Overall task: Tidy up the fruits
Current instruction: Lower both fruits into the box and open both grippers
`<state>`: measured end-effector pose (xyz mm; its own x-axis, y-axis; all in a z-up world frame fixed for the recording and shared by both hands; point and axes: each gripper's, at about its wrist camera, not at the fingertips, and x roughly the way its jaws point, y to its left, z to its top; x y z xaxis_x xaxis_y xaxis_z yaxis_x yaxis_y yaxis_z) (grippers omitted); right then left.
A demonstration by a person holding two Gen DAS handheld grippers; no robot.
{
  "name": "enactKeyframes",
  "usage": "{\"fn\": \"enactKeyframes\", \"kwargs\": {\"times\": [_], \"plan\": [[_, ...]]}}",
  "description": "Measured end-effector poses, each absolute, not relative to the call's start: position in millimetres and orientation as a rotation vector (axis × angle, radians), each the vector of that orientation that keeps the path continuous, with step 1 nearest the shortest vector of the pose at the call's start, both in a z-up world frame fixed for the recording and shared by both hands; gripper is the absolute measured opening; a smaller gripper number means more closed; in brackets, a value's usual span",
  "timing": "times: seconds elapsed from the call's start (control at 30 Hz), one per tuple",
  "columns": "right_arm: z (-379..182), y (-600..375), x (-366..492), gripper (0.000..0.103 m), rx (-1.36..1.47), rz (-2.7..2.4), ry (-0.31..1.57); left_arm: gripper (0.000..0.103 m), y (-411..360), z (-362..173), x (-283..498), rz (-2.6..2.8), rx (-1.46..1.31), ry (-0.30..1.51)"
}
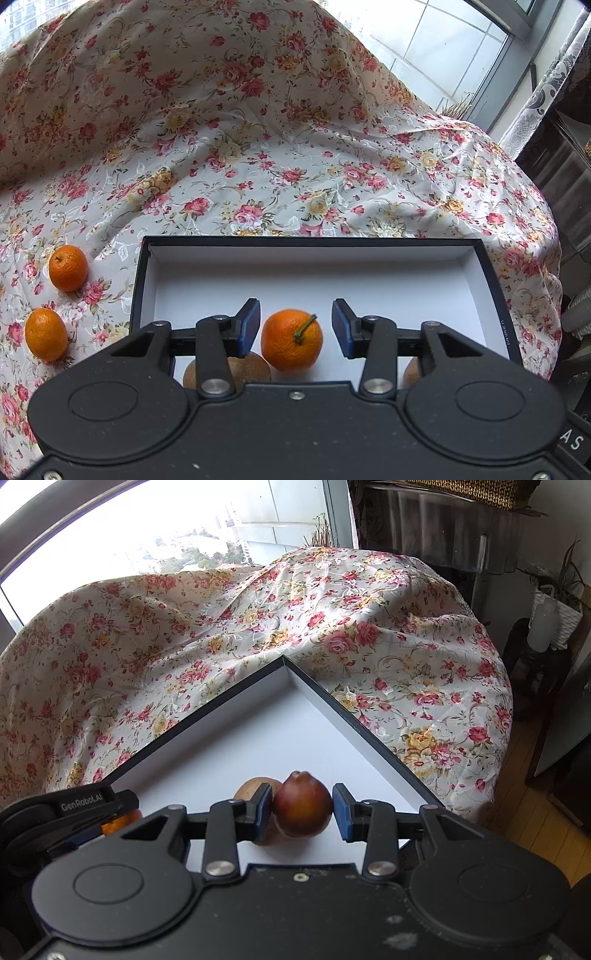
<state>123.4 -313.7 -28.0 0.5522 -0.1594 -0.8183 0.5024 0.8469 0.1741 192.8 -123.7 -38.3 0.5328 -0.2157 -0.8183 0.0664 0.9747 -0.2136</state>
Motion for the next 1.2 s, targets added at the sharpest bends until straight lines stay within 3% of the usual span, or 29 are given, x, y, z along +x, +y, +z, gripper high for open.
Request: {"fn": "enactKeyframes", "kwargs": {"times": [0.1, 0.43, 1.2], "plan": [[-23, -317, 120, 0.039, 0.392, -0.442, 0.88, 0.063, -128, -37, 189, -0.174, -0.148, 0.983], [-27, -321, 125, 0.039, 0.537, -0.438, 0.934, 0.063, -110, -29, 186, -0.078, -0.081, 0.941], [-30, -179, 176, 0.039, 0.457, -0.229, 1.016, 0.063, 75, -37, 197, 0.261, -0.148, 1.005]]}}
